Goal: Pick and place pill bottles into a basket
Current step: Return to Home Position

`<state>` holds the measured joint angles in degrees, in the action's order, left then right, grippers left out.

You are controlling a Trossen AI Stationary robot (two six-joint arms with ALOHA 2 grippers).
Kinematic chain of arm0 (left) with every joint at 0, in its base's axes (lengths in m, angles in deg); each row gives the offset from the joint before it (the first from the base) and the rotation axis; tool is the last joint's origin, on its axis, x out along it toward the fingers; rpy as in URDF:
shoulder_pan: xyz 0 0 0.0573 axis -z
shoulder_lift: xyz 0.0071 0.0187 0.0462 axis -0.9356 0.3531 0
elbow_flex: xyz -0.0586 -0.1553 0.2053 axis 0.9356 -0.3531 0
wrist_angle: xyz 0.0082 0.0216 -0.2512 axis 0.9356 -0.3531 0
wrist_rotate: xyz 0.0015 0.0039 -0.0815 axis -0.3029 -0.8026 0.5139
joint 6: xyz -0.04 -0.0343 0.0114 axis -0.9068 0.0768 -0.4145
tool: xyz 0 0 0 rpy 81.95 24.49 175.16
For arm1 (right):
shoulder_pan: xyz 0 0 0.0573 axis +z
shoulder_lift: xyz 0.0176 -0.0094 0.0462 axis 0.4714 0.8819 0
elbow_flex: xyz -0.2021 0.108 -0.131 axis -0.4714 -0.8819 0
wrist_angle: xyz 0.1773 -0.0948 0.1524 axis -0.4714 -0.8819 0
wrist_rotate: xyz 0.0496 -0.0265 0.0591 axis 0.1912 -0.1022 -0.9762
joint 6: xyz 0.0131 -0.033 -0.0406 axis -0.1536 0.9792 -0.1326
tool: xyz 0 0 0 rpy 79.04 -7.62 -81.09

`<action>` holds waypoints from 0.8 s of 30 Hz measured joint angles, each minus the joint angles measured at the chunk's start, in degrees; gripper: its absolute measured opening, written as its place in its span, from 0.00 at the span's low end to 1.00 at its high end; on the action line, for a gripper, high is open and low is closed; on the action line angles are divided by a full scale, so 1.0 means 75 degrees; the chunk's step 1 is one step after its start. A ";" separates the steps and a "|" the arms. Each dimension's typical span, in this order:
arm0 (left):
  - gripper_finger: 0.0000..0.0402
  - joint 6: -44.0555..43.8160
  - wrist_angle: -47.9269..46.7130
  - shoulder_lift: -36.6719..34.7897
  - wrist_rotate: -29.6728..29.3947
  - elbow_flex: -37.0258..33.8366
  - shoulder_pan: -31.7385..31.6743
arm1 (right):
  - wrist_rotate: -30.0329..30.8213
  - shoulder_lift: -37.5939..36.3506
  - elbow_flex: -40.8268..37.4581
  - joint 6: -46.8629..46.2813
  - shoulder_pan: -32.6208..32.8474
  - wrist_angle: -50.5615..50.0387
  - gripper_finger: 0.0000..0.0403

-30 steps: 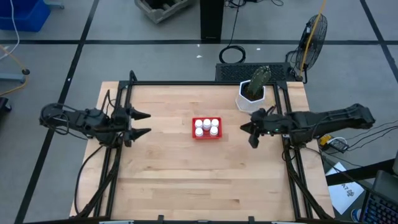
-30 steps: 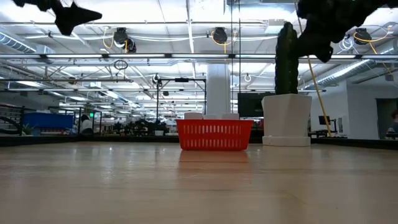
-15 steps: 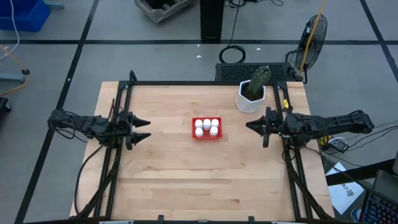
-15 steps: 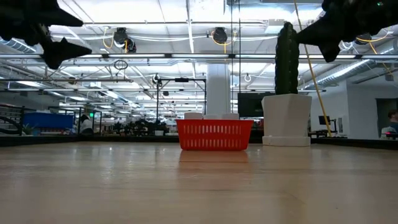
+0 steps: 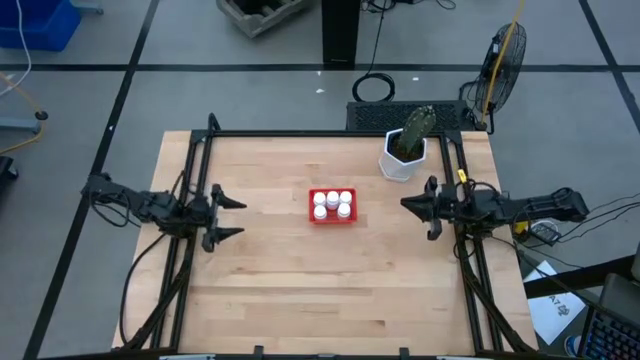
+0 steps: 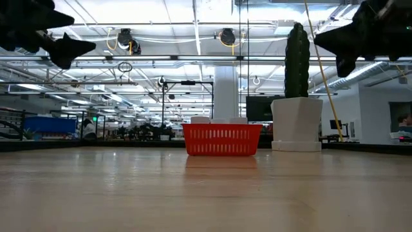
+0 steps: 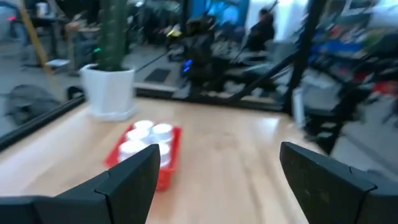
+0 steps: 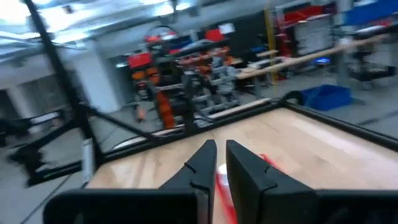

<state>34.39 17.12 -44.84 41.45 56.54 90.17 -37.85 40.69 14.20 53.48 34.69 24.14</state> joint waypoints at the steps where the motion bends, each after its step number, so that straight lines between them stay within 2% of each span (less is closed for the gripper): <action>1: 0.84 -0.0016 0.0330 -0.0079 0.0086 -0.0209 0.0031 | -0.0223 -0.0116 -0.0084 0.0052 0.0001 0.0002 0.08; 3: 0.83 0.0033 0.1000 -0.0231 0.0274 -0.0583 0.0113 | -0.0539 -0.0267 -0.0224 0.0276 0.0001 0.0063 0.07; 6: 0.83 0.0258 0.1618 -0.0396 0.0327 -0.1113 0.0215 | -0.0507 -0.0422 -0.0479 0.0415 0.0001 0.0028 0.07; 12: 0.84 0.0408 0.1346 -0.0444 -0.0399 -0.1134 0.0262 | -0.0558 -0.0527 -0.0896 -0.0337 -0.0025 -0.0215 0.07; 16: 0.84 -0.0085 0.1362 -0.0438 -0.1177 -0.1134 0.0259 | -0.0514 -0.0515 -0.0898 0.0342 -0.0025 -0.0316 0.07; 19: 0.83 -0.0386 0.1359 -0.0433 -0.1230 -0.1134 0.0262 | -0.0538 -0.0515 -0.0905 0.1123 -0.0025 -0.0321 0.07; 24: 0.84 -0.0372 0.1365 -0.0432 -0.1187 -0.1134 0.0261 | -0.0538 -0.0516 -0.0913 0.1427 -0.0025 -0.0317 0.07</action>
<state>31.60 27.35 -48.08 32.55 48.04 92.13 -41.88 36.82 7.35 64.18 34.50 21.76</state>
